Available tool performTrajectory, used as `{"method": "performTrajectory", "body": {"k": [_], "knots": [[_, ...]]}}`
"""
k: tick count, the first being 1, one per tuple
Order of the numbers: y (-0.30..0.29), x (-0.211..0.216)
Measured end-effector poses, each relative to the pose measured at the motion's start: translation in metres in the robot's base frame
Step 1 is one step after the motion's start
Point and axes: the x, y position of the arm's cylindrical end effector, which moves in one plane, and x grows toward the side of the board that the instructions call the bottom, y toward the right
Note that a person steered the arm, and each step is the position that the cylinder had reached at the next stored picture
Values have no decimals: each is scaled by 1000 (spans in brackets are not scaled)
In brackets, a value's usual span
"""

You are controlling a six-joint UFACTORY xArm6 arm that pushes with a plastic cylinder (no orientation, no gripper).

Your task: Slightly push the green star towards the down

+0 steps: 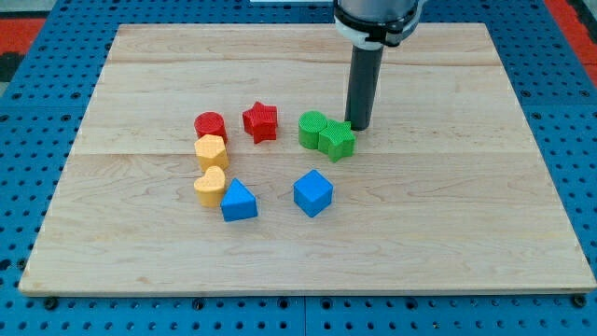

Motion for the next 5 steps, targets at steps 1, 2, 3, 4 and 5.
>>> {"method": "performTrajectory", "body": {"k": [1,2,3,4,5], "knots": [[0,16],[0,29],[5,43],[18,48],[52,56]]}}
